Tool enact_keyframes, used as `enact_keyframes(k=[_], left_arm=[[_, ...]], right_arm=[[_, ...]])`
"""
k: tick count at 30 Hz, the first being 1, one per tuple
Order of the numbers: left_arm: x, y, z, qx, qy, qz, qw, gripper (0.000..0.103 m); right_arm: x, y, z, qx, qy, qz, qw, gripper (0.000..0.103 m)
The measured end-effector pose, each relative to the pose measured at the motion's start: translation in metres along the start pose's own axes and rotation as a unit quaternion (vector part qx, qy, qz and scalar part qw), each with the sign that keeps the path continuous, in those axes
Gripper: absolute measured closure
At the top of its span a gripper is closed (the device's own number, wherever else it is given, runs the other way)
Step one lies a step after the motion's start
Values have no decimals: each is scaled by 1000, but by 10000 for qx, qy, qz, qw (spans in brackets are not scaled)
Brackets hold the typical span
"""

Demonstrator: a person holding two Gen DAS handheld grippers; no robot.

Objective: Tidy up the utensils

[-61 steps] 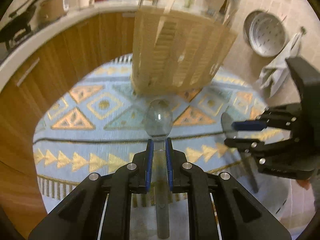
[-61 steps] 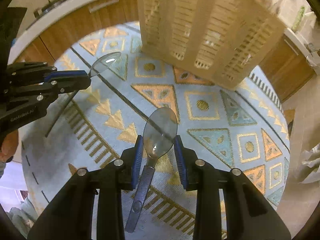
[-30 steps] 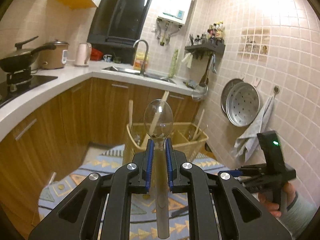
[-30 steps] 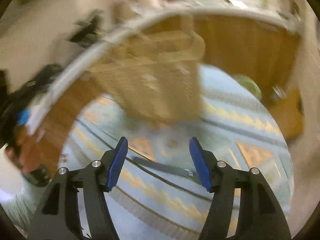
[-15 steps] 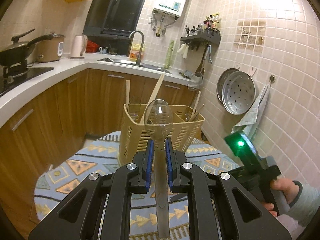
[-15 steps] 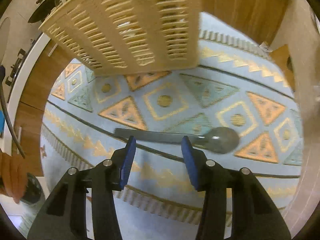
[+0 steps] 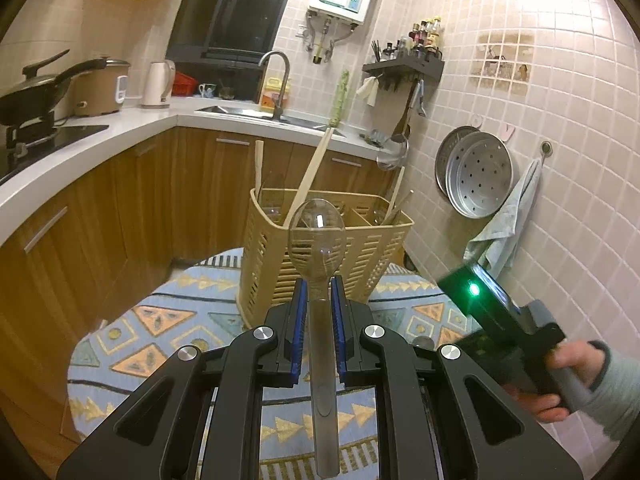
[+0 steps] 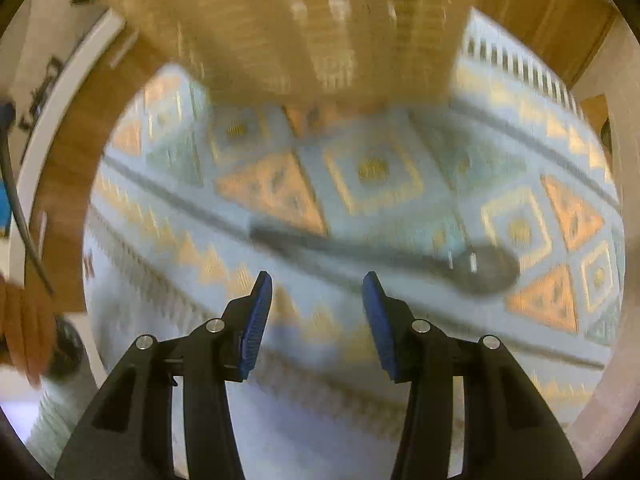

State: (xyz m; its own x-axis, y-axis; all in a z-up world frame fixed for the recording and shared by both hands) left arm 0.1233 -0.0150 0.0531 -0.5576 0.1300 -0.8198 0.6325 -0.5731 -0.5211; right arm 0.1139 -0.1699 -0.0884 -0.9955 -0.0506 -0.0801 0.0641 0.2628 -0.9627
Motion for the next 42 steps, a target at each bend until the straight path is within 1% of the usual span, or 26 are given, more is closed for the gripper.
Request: enact_keyframes(k=[1, 2, 4, 5, 6, 8, 10, 12, 14, 17, 18, 19, 21, 22, 25, 27, 28, 29, 30, 31, 33, 35, 36, 39, 42], left_arm=[[0, 0, 1, 2, 9, 0, 10000, 92], [0, 1, 2, 11, 14, 0, 10000, 92], [0, 3, 2, 44, -5, 0, 10000, 92], [0, 3, 3, 77, -31, -5, 10000, 92], [-1, 4, 4, 115, -50, -11, 9999, 92], [0, 4, 5, 157, -54, 3, 9999, 92], [0, 1, 6, 179, -28, 42, 9998, 92], [2, -5, 5, 191, -12, 105, 9998, 92], [3, -10, 0, 225, -34, 152, 9996, 92], [6, -17, -11, 308, -112, 197, 9993, 92], [6, -18, -13, 317, -129, 210, 9992, 92], [7, -19, -16, 330, -159, 223, 9991, 92], [10, -22, -21, 374, -228, 246, 9987, 92], [11, -23, -23, 382, -237, 253, 9987, 92], [16, -25, -29, 384, -251, 268, 9986, 92], [21, -25, -31, 375, -250, 247, 9987, 92], [22, -25, -32, 371, -243, 228, 9988, 92], [23, -25, -33, 365, -238, 213, 9988, 92], [24, -25, -33, 358, -234, 196, 9989, 92], [25, -26, -33, 354, -230, 183, 9989, 92], [26, -26, -34, 327, -215, 165, 9991, 92], [26, -26, -32, 319, -181, 157, 9992, 92], [26, -25, -31, 309, -159, 154, 9993, 92], [25, -25, -21, 279, -75, 132, 9995, 92], [24, -24, -12, 268, 34, 113, 9996, 92]], right_arm=[[5, -3, 4, 6, 25, 34, 10000, 59], [9, -9, 11, -69, 177, 112, 9998, 59], [11, -21, 27, -418, 669, 254, 9966, 59], [11, -24, 40, -665, 1048, 331, 9917, 59], [9, -26, 54, -917, 1534, 401, 9831, 59], [7, -24, 70, -1071, 2052, 419, 9719, 59], [6, -19, 81, -1069, 2428, 408, 9633, 59], [5, -14, 83, -931, 2662, 395, 9586, 59], [2, -16, 83, -711, 2830, 494, 9552, 59], [-1, -16, 80, -364, 3218, 559, 9445, 59], [-7, -23, 92, -231, 3322, 583, 9411, 59], [-9, -24, 91, 15, 3427, 628, 9373, 59], [-12, -22, 86, 322, 3496, 661, 9340, 59], [-12, -22, 83, 563, 3537, 719, 9309, 59], [-15, -18, 70, 1003, 3466, 852, 9287, 59], [-19, -12, 56, 1164, 3372, 912, 9298, 60], [-20, -11, 53, 1249, 3209, 869, 9348, 60], [-22, -9, 48, 1258, 3131, 850, 9375, 62], [-22, -6, 42, 1222, 3039, 808, 9414, 69], [-20, -6, 39, 1174, 2857, 659, 9488, 74], [-19, -3, 29, 1200, 2526, 476, 9589, 80], [-14, 0, 20, 1182, 2061, 280, 9710, 81], [-9, 1, 18, 1074, 1815, 133, 9774, 82], [8, 2, 16, 967, 1180, -125, 9882, 85], [33, 0, 15, 930, 643, -243, 9933, 85]])
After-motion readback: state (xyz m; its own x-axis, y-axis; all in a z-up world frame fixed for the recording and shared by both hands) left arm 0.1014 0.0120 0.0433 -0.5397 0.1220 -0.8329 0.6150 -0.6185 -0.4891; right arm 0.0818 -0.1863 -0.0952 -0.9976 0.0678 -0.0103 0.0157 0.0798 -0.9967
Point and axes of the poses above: each gripper's, at about its wrist camera, not at the fingertips, and y roughly the way its jaws point, z to its right, x to its underside, the point moved 5 cm from there along y, roughly the way its jaws point, and after that the axes turned 4 degrees about -z, right-handed, at the moved point
